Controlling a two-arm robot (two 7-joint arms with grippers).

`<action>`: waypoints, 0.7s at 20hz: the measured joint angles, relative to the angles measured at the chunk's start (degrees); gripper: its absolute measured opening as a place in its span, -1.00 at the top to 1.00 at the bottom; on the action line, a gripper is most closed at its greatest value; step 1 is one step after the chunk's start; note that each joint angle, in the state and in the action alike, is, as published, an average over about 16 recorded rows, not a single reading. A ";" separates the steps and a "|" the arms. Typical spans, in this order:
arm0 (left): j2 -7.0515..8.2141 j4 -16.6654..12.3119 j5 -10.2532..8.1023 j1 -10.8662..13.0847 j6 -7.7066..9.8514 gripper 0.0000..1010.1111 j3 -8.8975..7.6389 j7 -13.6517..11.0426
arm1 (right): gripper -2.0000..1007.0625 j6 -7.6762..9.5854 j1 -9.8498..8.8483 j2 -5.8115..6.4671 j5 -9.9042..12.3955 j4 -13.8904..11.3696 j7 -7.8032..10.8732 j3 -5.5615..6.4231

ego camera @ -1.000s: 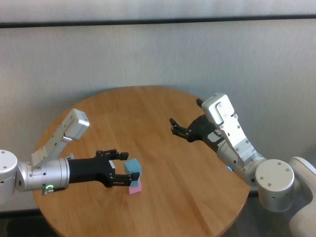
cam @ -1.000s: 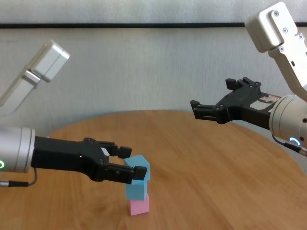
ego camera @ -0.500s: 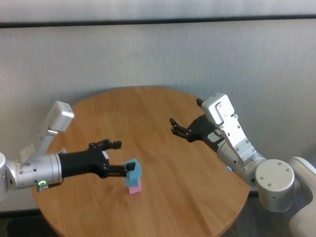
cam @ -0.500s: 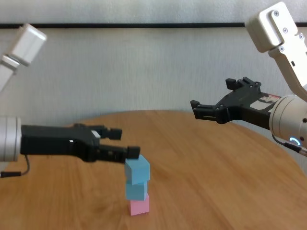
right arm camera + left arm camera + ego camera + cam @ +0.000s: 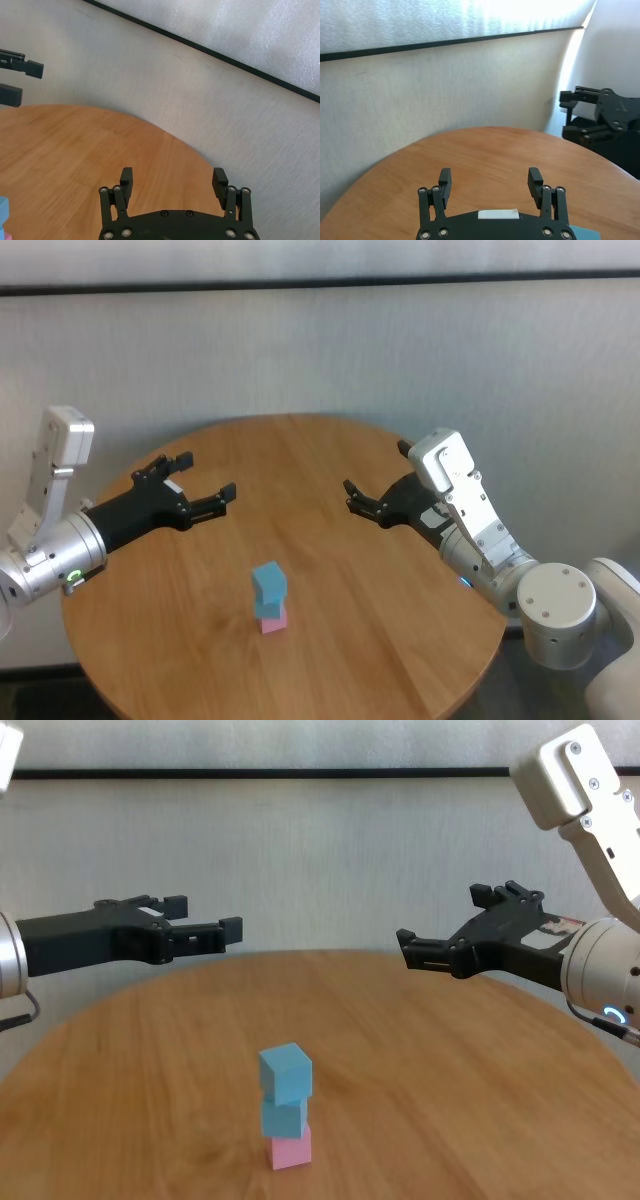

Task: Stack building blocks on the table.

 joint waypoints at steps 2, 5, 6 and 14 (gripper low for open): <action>-0.21 -0.10 0.04 0.19 -0.53 -0.98 -0.51 1.24 | -0.99 0.00 0.00 0.00 0.00 0.00 0.00 0.00; -0.37 -0.18 0.19 0.33 -0.91 -0.98 -0.81 1.71 | -0.99 0.00 0.00 0.00 0.00 0.00 0.00 0.00; -0.38 -0.18 0.21 0.32 -0.90 -0.98 -0.79 1.42 | -0.99 0.00 0.00 0.00 0.00 0.00 0.00 0.00; -0.22 -0.01 0.15 0.09 -0.38 -0.98 -0.28 0.14 | -0.99 0.00 0.00 0.00 0.00 0.00 0.00 0.00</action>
